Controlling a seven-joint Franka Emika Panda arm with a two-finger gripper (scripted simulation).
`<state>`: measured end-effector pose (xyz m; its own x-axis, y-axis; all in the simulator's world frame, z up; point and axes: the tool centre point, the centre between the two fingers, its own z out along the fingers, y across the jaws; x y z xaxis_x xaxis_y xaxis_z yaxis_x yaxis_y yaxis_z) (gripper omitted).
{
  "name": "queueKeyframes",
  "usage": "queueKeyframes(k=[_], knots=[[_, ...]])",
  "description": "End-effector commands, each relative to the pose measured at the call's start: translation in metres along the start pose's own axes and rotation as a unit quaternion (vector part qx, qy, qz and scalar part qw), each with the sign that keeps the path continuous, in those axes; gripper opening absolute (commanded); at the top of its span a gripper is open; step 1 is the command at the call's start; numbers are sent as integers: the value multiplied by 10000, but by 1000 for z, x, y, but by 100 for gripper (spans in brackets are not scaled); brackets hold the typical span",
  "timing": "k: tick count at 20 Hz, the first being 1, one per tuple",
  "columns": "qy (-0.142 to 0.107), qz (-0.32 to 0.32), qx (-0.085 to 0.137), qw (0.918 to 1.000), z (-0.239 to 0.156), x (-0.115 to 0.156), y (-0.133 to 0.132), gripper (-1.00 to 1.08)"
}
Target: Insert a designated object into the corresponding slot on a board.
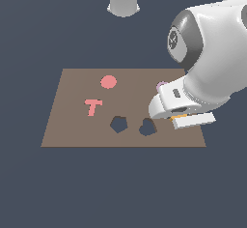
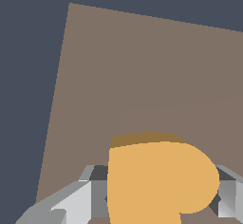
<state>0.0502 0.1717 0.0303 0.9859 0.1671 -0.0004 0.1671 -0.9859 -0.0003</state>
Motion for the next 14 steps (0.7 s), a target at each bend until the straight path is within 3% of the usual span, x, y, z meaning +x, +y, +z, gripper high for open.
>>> queueKeyframes(k=[1, 14], knots=[[1, 0, -1, 10000, 1, 0, 0, -100], [4, -53, -3, 10000, -1, 1, 10, -100]])
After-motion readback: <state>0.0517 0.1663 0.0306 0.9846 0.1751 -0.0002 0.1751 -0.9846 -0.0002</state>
